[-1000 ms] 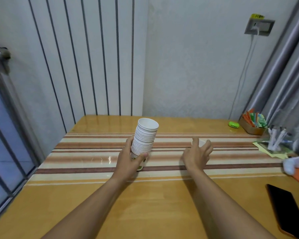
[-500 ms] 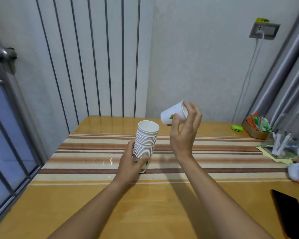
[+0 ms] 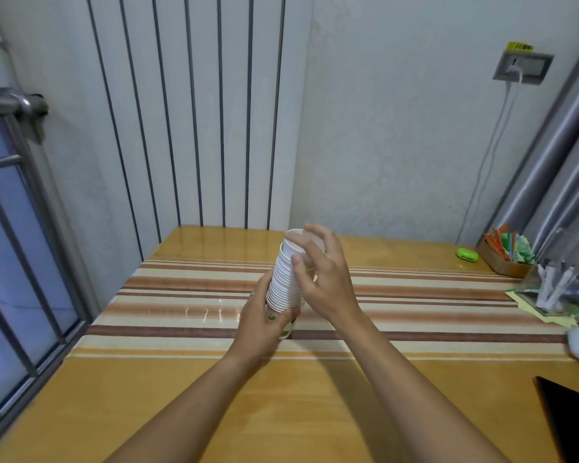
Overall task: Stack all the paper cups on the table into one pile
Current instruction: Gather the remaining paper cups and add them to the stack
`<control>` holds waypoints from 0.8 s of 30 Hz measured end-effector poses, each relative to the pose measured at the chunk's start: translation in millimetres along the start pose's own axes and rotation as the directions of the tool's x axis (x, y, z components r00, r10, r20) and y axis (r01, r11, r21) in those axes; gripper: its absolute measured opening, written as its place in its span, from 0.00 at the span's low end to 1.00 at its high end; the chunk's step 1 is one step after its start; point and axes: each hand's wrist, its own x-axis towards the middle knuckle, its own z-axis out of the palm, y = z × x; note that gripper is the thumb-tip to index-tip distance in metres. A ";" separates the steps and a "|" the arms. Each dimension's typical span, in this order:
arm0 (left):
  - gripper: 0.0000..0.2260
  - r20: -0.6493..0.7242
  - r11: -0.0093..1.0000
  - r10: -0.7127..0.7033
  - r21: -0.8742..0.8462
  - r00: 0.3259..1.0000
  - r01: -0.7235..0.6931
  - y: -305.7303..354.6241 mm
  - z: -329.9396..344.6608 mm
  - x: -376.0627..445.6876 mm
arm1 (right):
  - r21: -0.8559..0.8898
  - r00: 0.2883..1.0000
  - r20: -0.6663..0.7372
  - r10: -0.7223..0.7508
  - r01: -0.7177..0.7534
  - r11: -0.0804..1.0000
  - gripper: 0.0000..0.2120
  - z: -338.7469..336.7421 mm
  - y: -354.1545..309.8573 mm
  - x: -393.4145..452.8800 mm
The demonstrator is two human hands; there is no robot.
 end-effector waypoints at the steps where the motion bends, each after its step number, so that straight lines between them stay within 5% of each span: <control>1: 0.34 -0.003 1.000 -0.003 -0.006 1.000 0.003 0.3 -0.1 0.1 | -0.002 1.000 0.012 -0.002 0.002 1.000 0.16 1.5 1.1 -1.8; 18: 0.28 -0.102 0.982 -0.100 -0.170 0.990 0.082 9.2 -18.1 -18.5 | 0.038 0.991 0.130 -0.007 0.002 0.999 0.22 27.2 -15.4 -11.3; 24: 0.29 -0.101 0.990 -0.096 -0.108 0.990 0.086 7.6 -28.0 -21.5 | 0.047 0.990 0.139 -0.031 0.025 0.999 0.21 39.0 -28.1 -12.4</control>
